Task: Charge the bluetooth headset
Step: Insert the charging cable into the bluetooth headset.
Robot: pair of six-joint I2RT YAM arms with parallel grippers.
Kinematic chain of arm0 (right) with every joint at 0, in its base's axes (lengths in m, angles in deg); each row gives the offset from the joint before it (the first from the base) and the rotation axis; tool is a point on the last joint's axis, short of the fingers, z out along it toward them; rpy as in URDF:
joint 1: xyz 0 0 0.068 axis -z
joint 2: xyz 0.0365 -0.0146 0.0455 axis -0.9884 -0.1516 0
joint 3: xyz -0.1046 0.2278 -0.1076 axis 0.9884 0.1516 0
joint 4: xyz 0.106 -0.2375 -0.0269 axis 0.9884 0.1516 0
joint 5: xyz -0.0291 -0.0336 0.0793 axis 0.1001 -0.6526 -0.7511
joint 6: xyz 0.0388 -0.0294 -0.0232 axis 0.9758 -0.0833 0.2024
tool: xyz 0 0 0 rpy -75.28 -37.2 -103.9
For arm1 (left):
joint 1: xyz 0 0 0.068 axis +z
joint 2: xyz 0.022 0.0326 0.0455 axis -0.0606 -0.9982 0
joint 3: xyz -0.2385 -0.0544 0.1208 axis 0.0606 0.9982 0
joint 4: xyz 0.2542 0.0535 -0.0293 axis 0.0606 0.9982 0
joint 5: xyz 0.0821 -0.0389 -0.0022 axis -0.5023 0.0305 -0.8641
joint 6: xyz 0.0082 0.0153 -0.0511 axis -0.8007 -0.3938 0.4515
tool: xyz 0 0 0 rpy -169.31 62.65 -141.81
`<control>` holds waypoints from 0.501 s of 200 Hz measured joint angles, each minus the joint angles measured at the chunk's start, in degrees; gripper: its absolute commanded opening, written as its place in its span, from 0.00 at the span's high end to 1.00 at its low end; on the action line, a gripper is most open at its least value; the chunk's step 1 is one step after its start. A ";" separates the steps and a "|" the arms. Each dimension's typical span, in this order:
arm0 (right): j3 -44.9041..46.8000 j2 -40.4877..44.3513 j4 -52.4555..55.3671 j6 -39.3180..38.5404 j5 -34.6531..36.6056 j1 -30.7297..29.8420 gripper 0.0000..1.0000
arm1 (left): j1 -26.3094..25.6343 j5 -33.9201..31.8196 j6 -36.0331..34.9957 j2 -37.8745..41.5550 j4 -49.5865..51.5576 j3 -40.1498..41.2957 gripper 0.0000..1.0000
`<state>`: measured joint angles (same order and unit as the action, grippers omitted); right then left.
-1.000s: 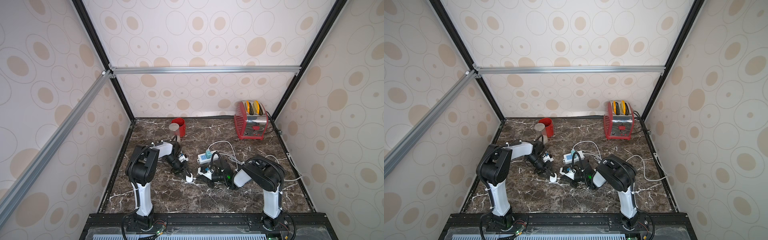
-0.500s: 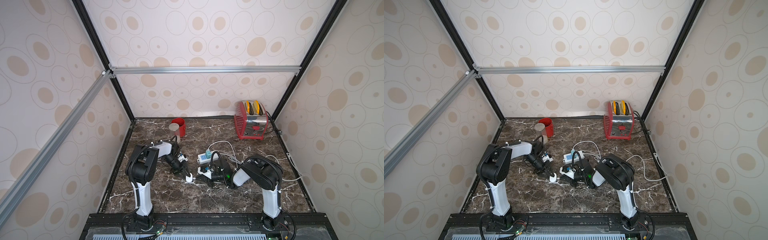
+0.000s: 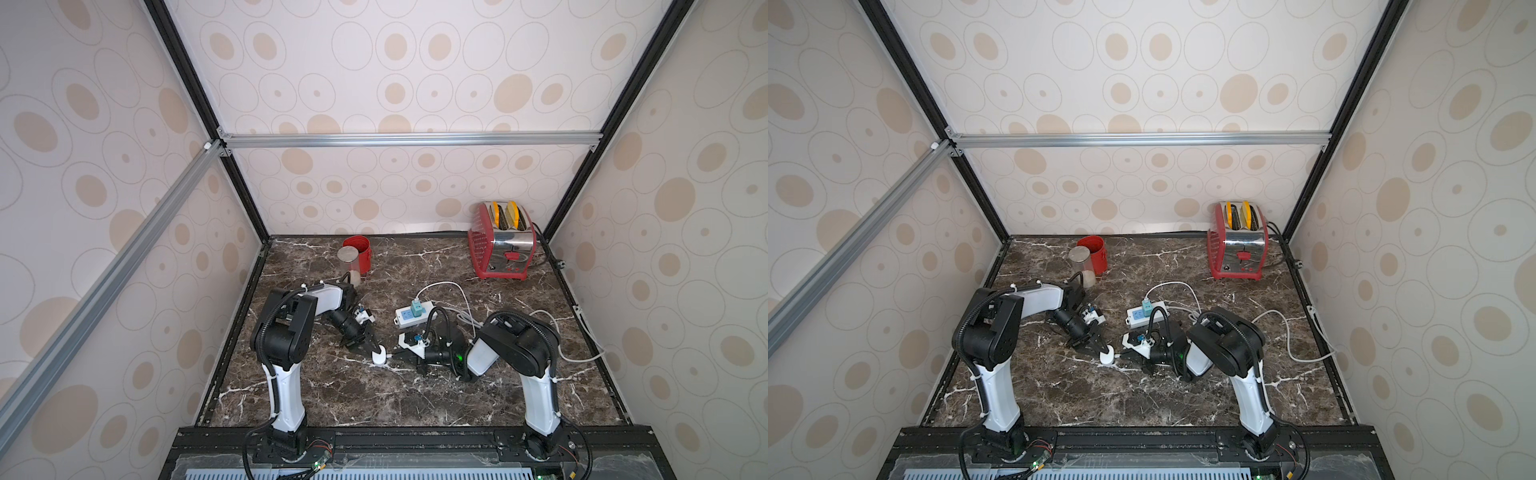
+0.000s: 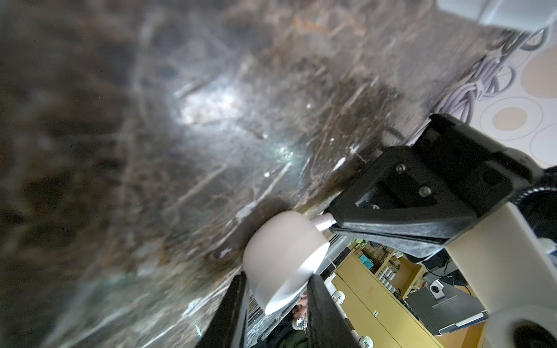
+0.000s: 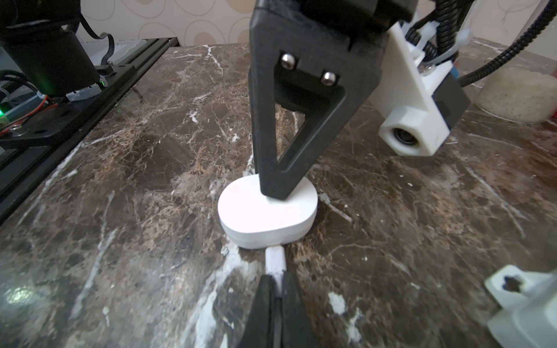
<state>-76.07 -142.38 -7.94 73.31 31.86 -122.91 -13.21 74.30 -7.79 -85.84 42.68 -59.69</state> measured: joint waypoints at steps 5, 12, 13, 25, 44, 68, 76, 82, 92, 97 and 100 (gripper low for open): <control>0.09 -0.09 -0.33 0.15 -0.07 0.04 1.00 | 0.00 -0.02 0.00 -0.02 0.00 0.00 0.72; 0.11 -0.09 -0.44 0.35 -0.20 0.13 1.00 | 0.00 -0.02 0.00 -0.04 0.02 0.00 0.73; 0.11 -0.09 -0.44 0.37 -0.20 0.13 1.00 | 0.00 -0.02 0.00 -0.04 0.02 0.00 0.73; 0.11 -0.09 -0.33 0.52 -0.26 0.20 1.00 | 0.00 0.00 -0.02 -0.07 0.13 -0.02 0.74; 0.13 0.07 0.20 0.44 -0.24 0.24 1.00 | 0.00 -0.31 -0.15 -0.07 0.68 -0.28 0.76; 0.83 0.52 0.31 0.02 0.02 0.28 1.00 | -0.07 -0.20 -0.20 -0.24 1.01 -0.50 0.80; 1.01 0.76 0.59 -0.22 0.15 0.31 1.00 | -0.09 -0.02 -0.20 -0.39 1.14 -0.57 0.80; 1.16 0.96 0.90 -0.55 0.24 0.31 1.00 | -0.09 0.15 -0.20 -0.50 1.25 -0.63 0.80; 1.33 1.42 1.62 -1.07 0.44 0.31 1.00 | -0.09 0.39 -0.20 -0.61 1.33 -0.66 0.80; 1.40 1.68 2.10 -1.31 0.48 0.31 1.00 | -0.09 0.52 -0.20 -0.68 1.38 -0.68 0.80; 1.44 1.84 2.43 -1.46 0.52 0.31 1.00 | -0.09 0.59 -0.20 -0.68 1.38 -0.68 0.80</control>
<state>-74.63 -140.55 -5.51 71.84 32.38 -122.60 -13.30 74.89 -7.98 -86.52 44.06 -60.37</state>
